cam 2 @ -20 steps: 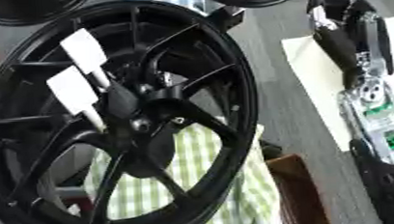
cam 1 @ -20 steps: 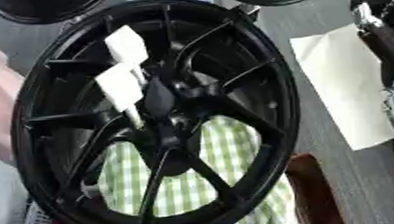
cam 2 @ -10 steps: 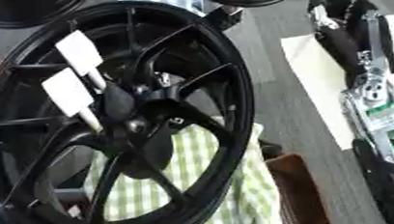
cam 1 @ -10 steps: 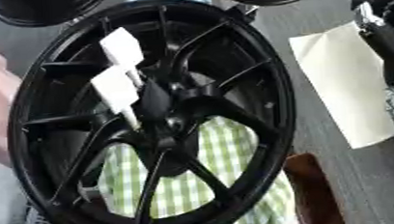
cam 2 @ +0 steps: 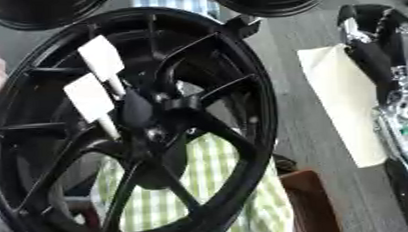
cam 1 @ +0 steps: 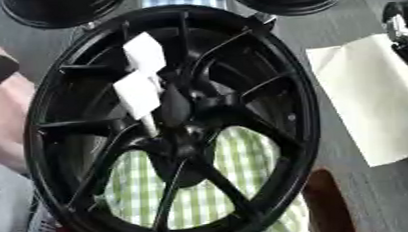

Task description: Pull the pin out of the wheel hub.

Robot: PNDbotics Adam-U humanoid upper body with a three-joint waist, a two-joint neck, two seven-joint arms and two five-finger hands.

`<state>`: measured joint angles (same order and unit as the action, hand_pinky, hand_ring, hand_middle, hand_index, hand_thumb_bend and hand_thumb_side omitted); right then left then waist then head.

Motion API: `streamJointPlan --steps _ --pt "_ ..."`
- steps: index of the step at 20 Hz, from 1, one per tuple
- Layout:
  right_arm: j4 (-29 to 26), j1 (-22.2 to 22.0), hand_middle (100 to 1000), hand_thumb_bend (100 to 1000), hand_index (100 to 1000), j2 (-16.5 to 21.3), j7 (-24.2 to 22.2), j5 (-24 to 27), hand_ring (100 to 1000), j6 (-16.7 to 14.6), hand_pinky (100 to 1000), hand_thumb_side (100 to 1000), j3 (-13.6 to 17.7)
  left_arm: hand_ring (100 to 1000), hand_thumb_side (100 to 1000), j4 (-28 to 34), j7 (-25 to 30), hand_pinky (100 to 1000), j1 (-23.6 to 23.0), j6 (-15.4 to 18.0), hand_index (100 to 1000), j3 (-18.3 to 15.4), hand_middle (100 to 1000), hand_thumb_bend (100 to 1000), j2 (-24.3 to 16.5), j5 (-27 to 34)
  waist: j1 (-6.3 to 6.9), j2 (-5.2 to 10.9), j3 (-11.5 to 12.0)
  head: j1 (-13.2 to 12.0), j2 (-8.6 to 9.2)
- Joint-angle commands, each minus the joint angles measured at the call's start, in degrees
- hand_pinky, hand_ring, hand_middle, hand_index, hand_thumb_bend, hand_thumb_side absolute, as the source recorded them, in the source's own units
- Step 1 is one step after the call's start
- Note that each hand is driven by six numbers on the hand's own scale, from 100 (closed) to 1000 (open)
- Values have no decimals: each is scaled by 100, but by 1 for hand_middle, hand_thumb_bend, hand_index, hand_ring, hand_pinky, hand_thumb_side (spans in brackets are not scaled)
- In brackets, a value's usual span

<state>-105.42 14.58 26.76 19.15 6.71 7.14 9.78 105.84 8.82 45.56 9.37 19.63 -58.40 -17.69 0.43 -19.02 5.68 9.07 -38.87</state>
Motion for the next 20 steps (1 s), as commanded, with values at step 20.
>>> streamJointPlan --steps 20 --pt "-30 2 600 272 693 85 -62 21 755 9 812 417 -27 724 655 -1763 2258 796 2036 782 810 535 704 454 1291 -417 -28 211 15 54 97"
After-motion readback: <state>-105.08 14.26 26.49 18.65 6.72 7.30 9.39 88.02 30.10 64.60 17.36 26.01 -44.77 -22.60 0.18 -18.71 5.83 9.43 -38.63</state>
